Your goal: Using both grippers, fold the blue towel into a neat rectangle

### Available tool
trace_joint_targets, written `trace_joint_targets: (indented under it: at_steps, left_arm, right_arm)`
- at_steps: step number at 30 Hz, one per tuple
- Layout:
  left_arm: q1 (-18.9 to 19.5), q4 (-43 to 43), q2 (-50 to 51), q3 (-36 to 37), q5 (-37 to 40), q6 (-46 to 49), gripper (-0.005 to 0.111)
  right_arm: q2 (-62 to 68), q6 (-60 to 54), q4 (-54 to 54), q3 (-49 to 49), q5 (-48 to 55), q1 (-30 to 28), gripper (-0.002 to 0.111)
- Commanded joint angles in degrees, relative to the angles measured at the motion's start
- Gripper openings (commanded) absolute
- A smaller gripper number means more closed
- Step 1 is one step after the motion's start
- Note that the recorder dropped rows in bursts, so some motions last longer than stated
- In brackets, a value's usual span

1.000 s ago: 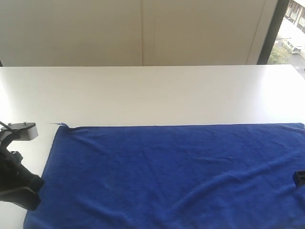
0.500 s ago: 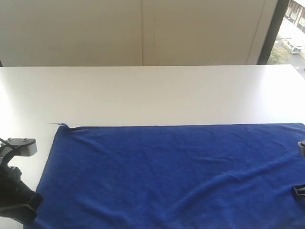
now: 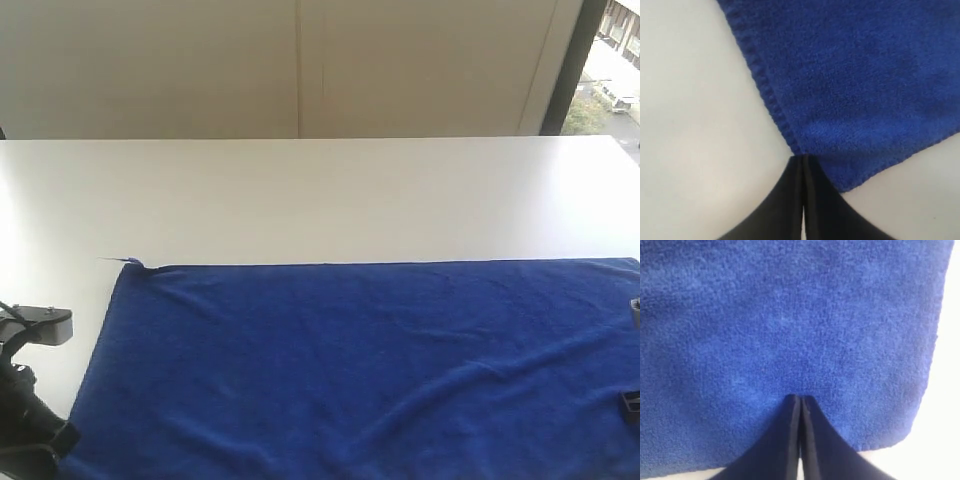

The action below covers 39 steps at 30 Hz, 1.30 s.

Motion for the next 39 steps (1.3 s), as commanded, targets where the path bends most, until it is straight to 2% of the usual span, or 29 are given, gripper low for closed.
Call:
trace_joint_targets:
  at_steps: [1, 5, 8, 11, 14, 25, 33, 39]
  left_arm:
    - [-0.04, 0.04, -1.01, -3.05, 5.53, -0.61, 0.0]
    - [-0.04, -1.28, -4.54, -5.63, 6.61, -0.21, 0.0]
    - [-0.04, -6.77, -6.45, -5.51, 4.85, 3.46, 0.0]
    - [-0.04, -15.46, -5.77, -3.66, 3.09, 10.96, 0.0]
    - [-0.04, -19.04, -4.09, -1.51, 0.55, 13.67, 0.0]
    - [-0.04, -15.57, 1.94, -0.18, -0.96, 13.51, 0.0]
    - [-0.04, -0.61, 4.48, -0.18, -0.01, 0.29, 0.0]
    - [-0.04, -0.1, 4.69, -0.18, 0.38, -0.27, 0.0]
  right_arm:
    - [-0.2, 0.36, -0.79, -0.87, 0.43, -0.29, 0.0]
    - [-3.46, 0.62, -0.67, -3.14, 1.23, -0.29, 0.0]
    - [-6.22, 0.77, 2.39, -3.14, -2.21, -0.29, 0.0]
    - [-6.99, -2.81, 6.17, -3.03, -3.87, -0.29, 0.0]
    - [-5.52, -3.15, 6.39, -1.75, -5.29, -0.29, 0.0]
    - [2.15, -3.15, 6.98, -1.28, -3.99, -0.29, 0.0]
    - [2.42, -2.77, 4.1, -1.18, -2.21, -0.29, 0.0]
    - [2.42, -1.16, 2.72, -1.05, -1.25, -0.29, 0.0]
